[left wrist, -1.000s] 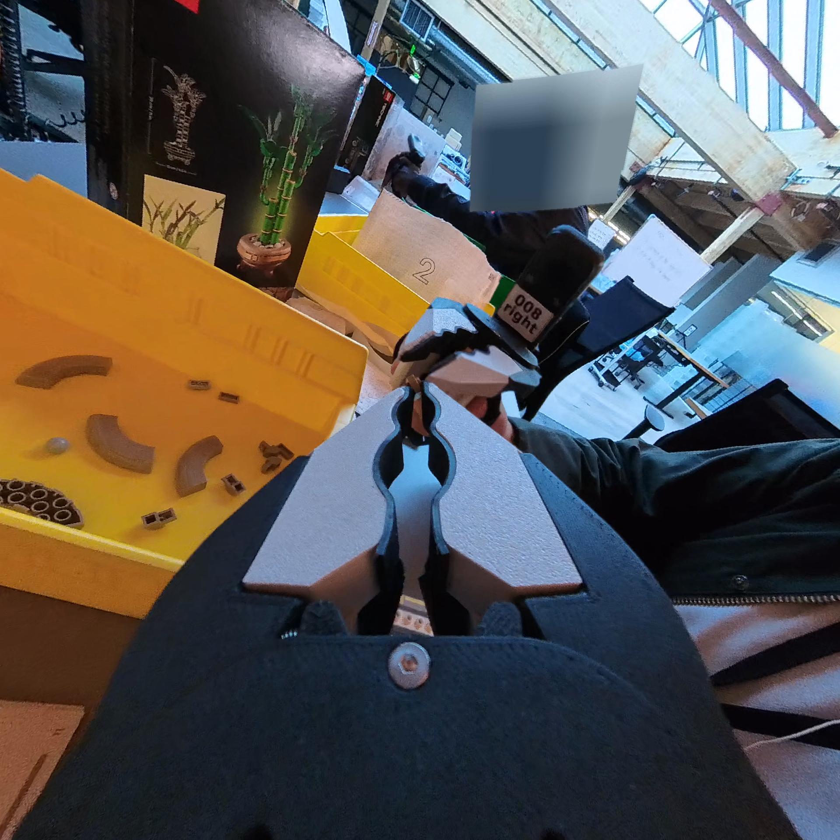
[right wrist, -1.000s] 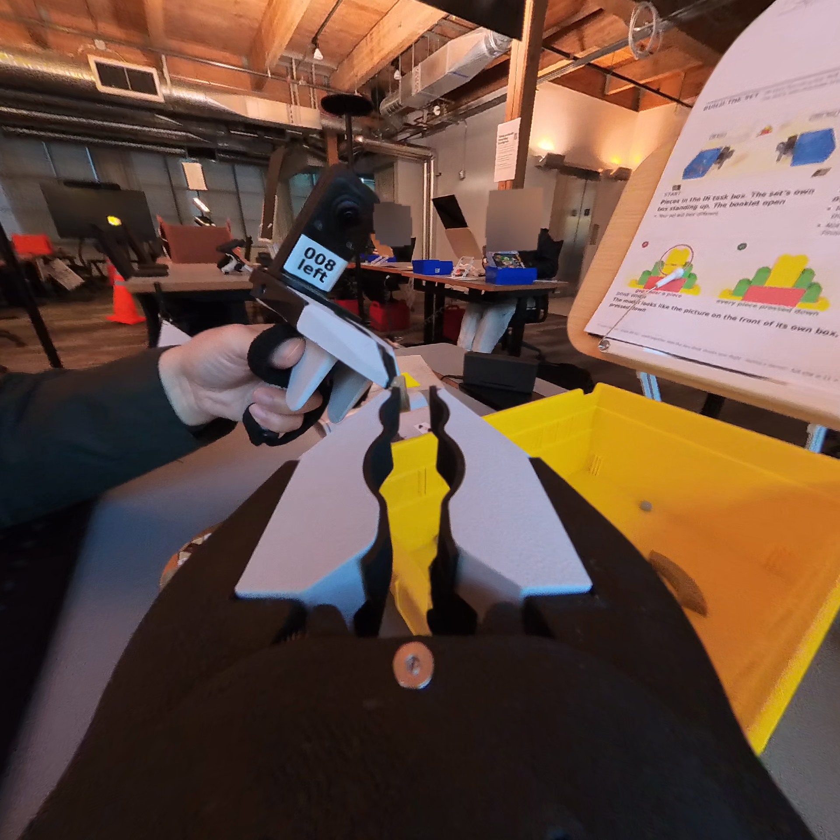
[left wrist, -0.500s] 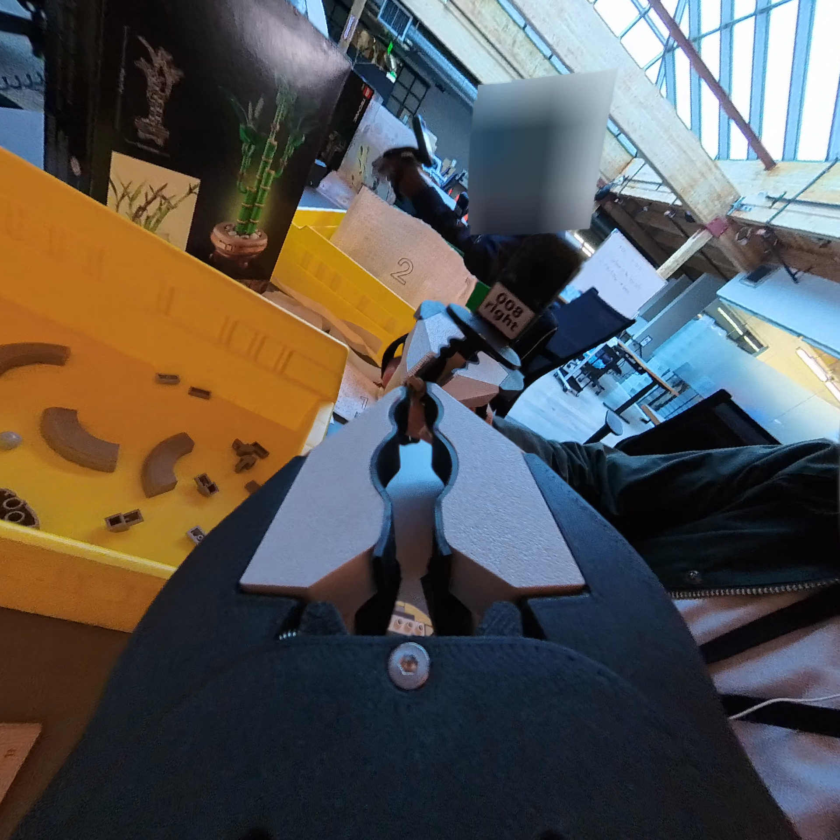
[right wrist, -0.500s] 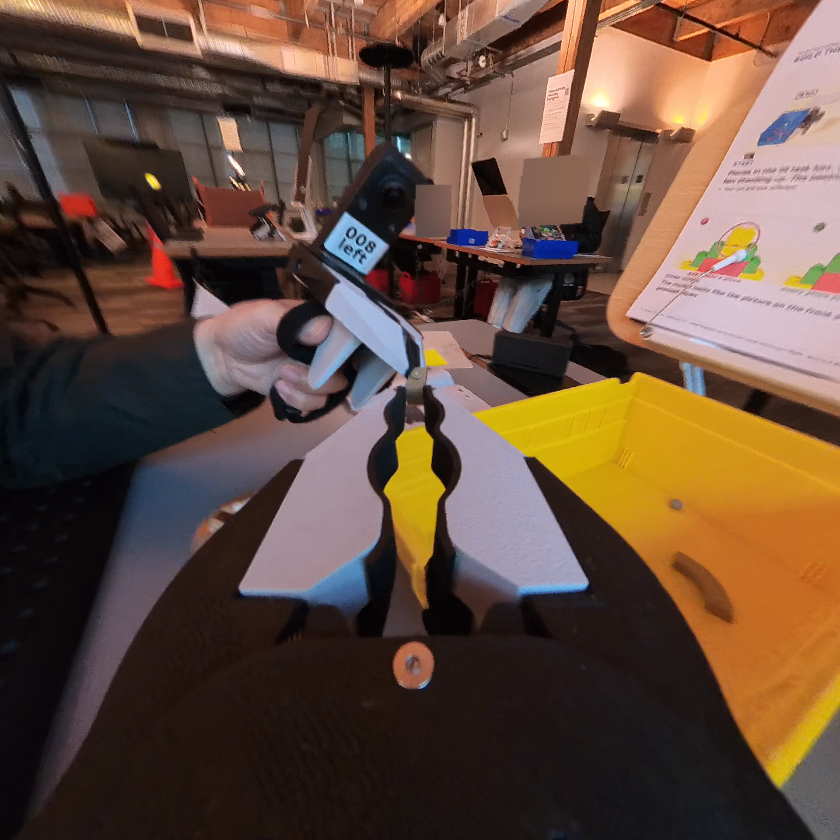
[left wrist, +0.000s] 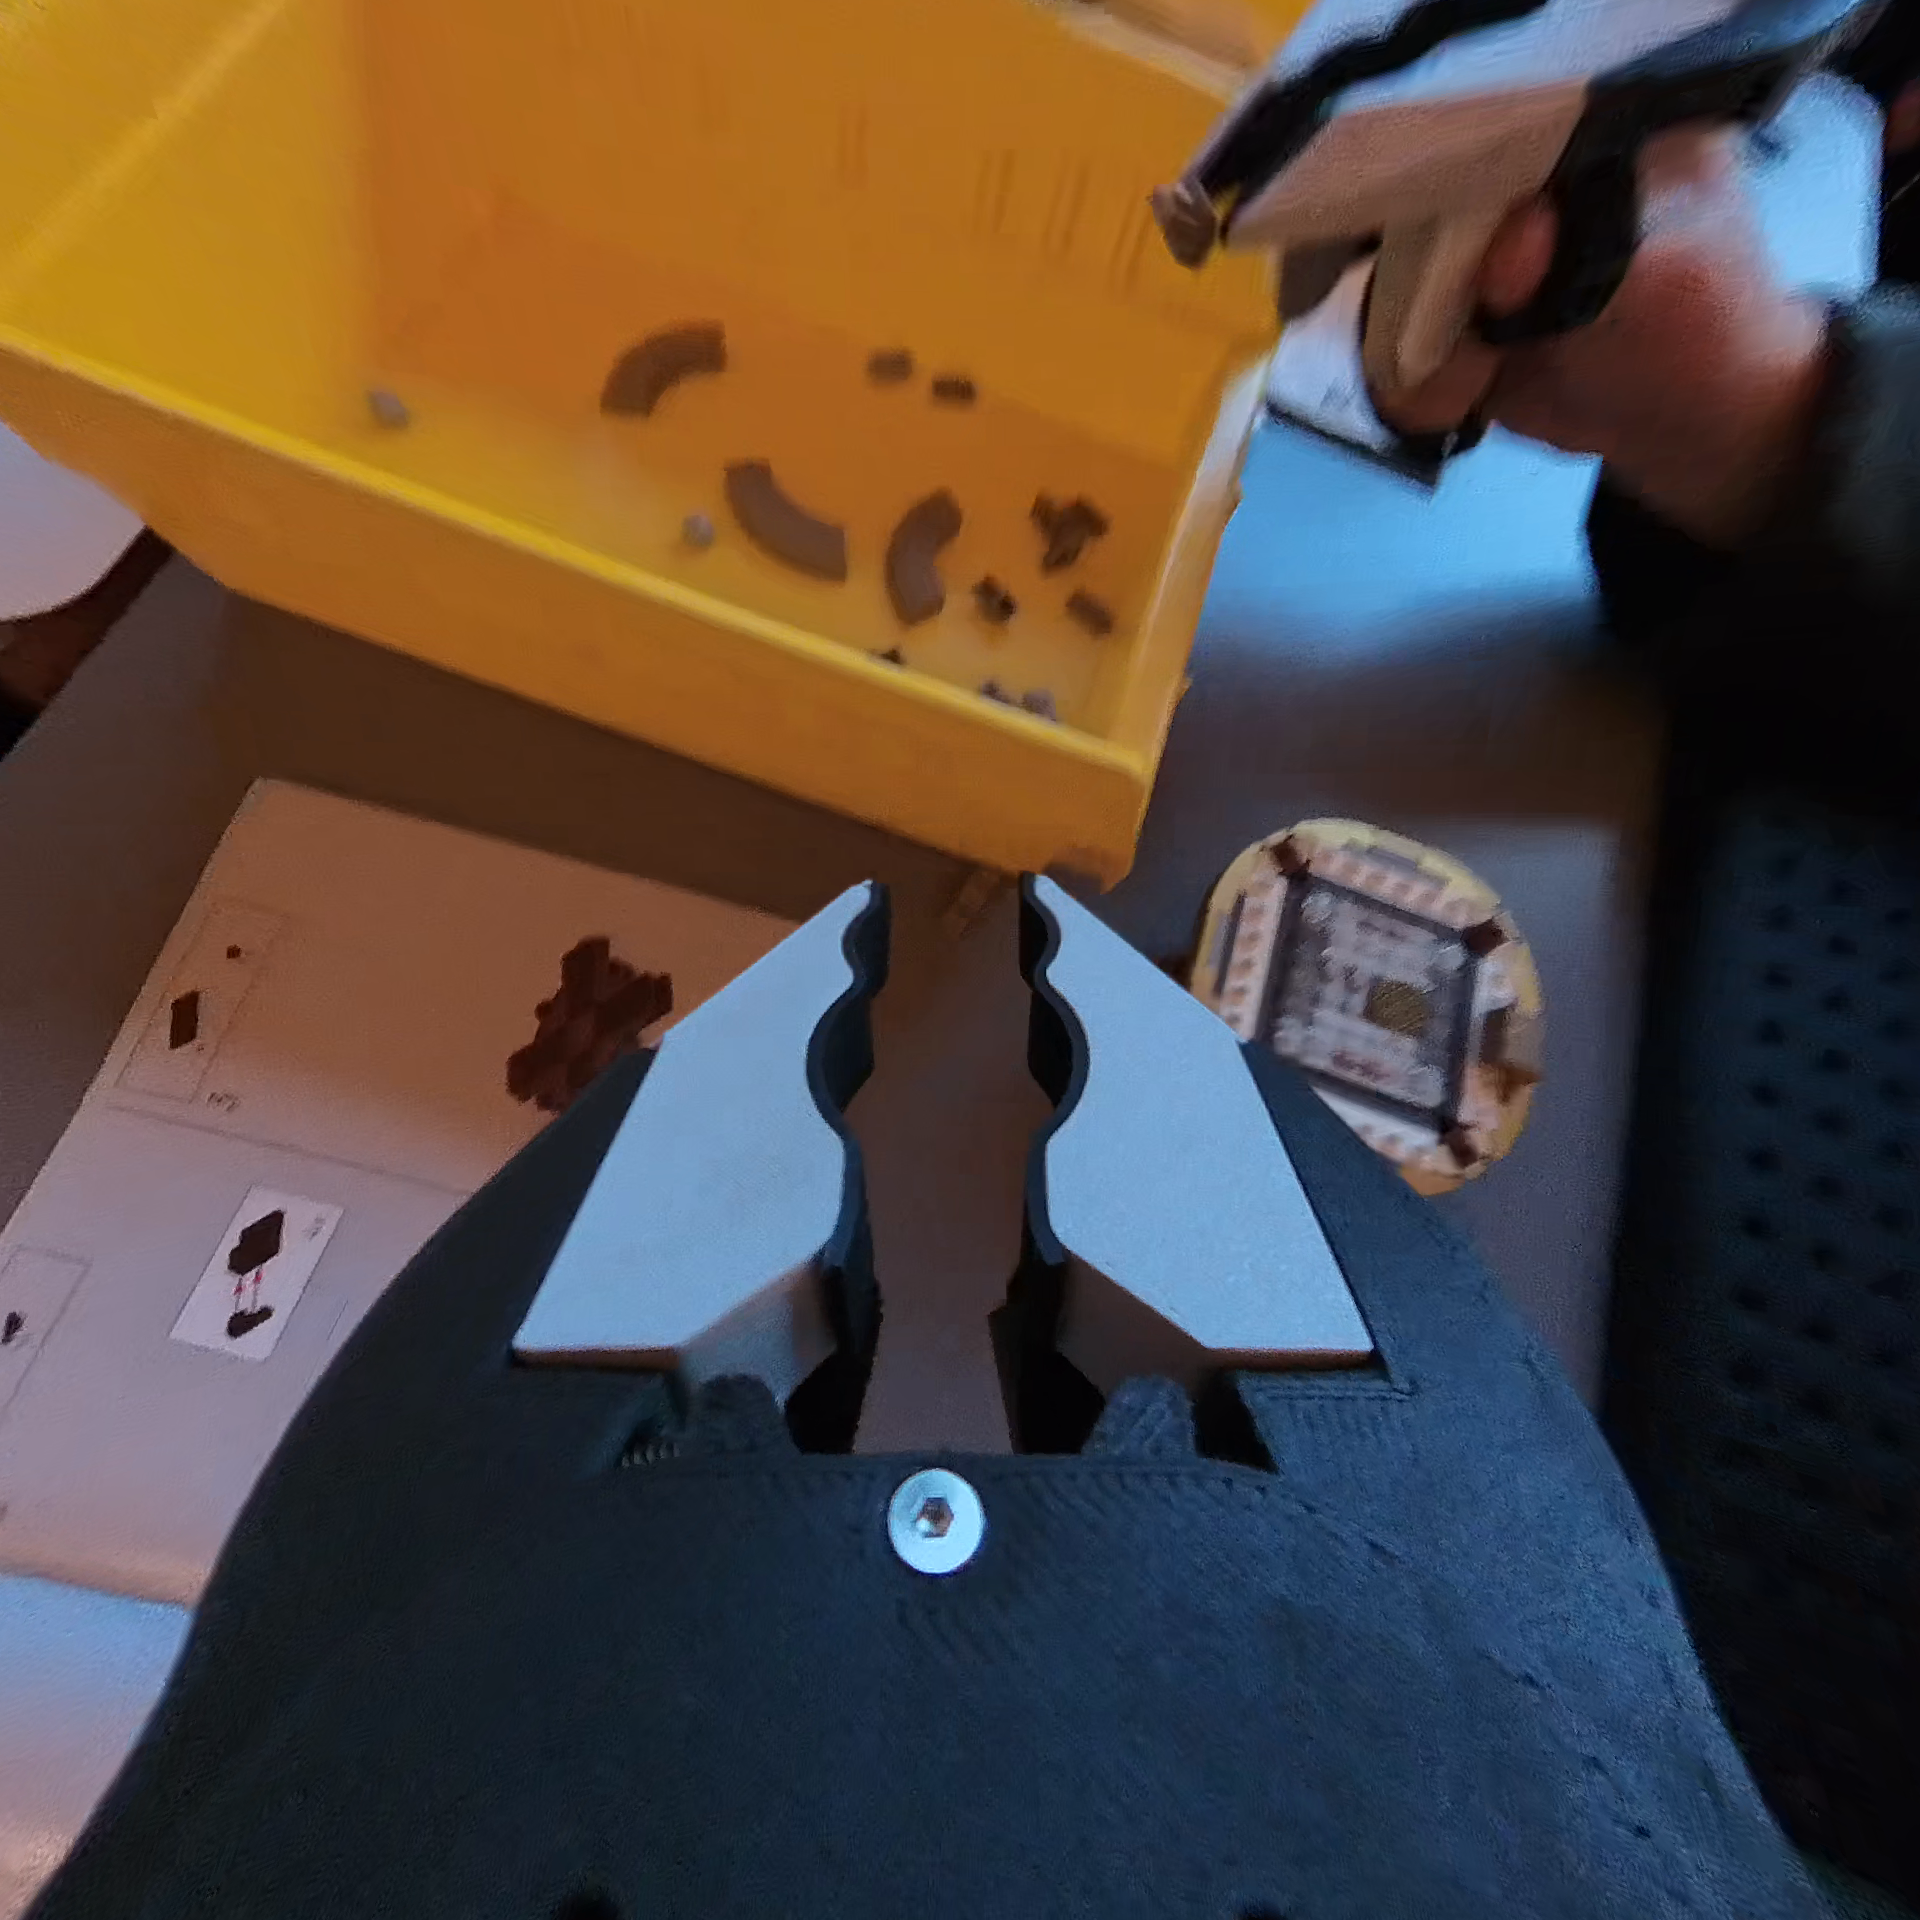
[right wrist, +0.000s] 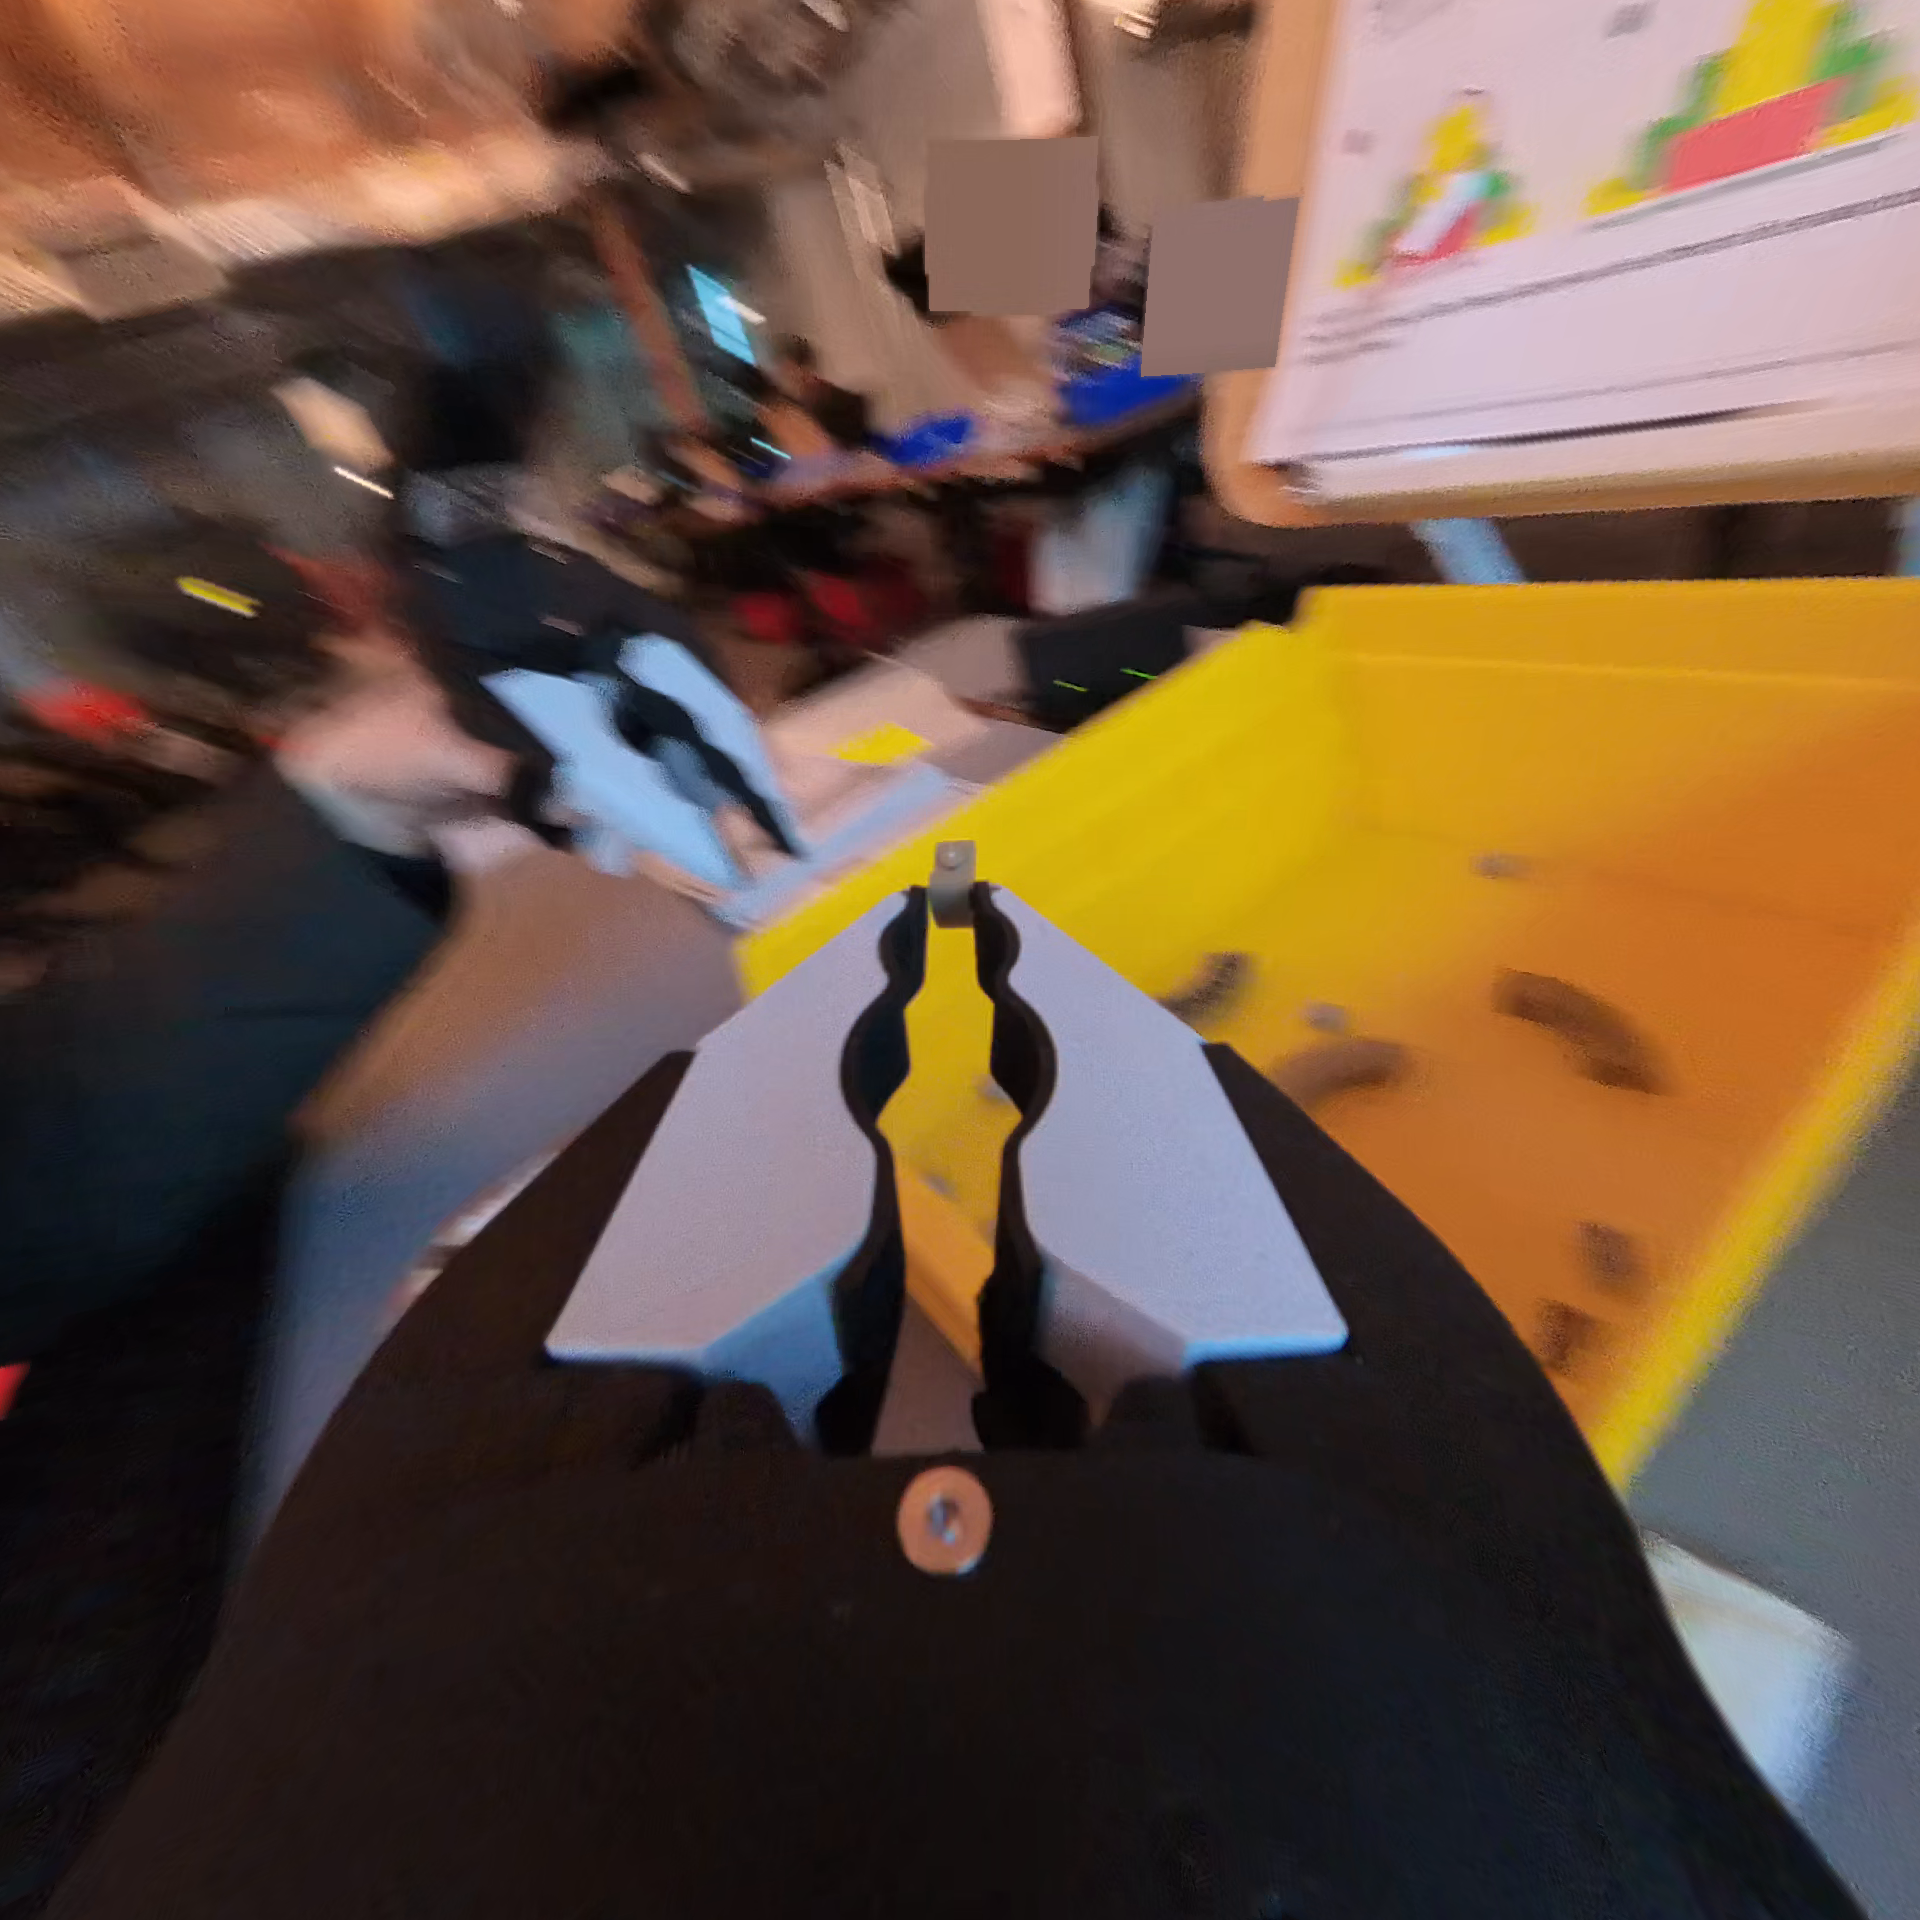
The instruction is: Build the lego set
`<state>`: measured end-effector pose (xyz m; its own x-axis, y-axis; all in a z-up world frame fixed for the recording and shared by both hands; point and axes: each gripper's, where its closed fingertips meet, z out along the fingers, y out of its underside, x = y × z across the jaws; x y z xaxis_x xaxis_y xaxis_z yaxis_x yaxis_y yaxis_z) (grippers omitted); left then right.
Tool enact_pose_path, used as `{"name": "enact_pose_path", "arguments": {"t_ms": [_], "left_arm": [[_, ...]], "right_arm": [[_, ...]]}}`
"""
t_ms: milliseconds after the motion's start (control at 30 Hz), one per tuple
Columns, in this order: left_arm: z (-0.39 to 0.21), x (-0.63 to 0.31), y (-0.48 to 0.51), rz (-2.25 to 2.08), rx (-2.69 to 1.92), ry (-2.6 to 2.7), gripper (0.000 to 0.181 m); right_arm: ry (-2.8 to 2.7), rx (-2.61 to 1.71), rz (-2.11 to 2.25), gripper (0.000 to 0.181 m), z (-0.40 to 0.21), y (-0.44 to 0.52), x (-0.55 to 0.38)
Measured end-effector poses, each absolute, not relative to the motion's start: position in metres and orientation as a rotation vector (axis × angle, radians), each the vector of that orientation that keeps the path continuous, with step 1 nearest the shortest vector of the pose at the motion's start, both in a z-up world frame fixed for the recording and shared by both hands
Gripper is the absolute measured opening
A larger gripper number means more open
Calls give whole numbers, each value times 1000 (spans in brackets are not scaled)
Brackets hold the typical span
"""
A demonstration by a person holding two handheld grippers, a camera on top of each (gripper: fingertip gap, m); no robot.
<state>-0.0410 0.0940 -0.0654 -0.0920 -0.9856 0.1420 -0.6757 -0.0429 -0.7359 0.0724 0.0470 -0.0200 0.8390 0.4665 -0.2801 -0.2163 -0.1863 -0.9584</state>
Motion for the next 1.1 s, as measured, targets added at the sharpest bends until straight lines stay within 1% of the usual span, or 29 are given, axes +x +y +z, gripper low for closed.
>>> {"name": "enact_pose_path", "arguments": {"t_ms": [67, 100, 167, 300, 500, 633, 700, 767, 800, 867, 933, 967, 1100], "left_arm": [[-85, -41, 96, -859, -1754, 1870, 29], [-95, -39, 96, -827, -1742, 1902, 33], [-111, -35, 93, -786, -1697, 1966, 37], [-131, -21, 79, -773, -1551, 2050, 38], [-156, -14, 74, -711, -1488, 2112, 28], [-161, -11, 71, -742, -1489, 2111, 6], [-159, -17, 75, -736, -1526, 2124, 7], [-139, -21, 81, -847, -1585, 2037, 6], [-119, -20, 82, -985, -1616, 1955, 7], [-65, -20, 74, -1404, -1644, 1753, 6], [-6, -27, 59, -1848, -1527, 1578, 6], [15, -33, 52, -1993, -1444, 1536, 5], [64, -55, 18, -2415, -1128, 1527, 6]], "right_arm": [[-193, -1693, 424, 20, -27, 53, 85], [-189, -1672, 405, 22, -23, 53, 86], [-182, -1639, 421, 22, -17, 51, 86], [-131, -1630, 483, 21, -18, 51, 92], [-49, -1601, 614, 20, -15, 50, 98], [-40, -1580, 669, 15, -11, 47, 97], [-36, -1574, 691, 15, -10, 47, 96], [-36, -1571, 700, 15, -10, 47, 96], [-38, -1571, 703, 14, -10, 47, 96], [-44, -1570, 705, 14, -9, 46, 95], [-52, -1572, 703, 14, -9, 46, 94], [-57, -1573, 703, 14, -9, 46, 93], [-70, -1581, 716, 14, -11, 46, 89]]}}
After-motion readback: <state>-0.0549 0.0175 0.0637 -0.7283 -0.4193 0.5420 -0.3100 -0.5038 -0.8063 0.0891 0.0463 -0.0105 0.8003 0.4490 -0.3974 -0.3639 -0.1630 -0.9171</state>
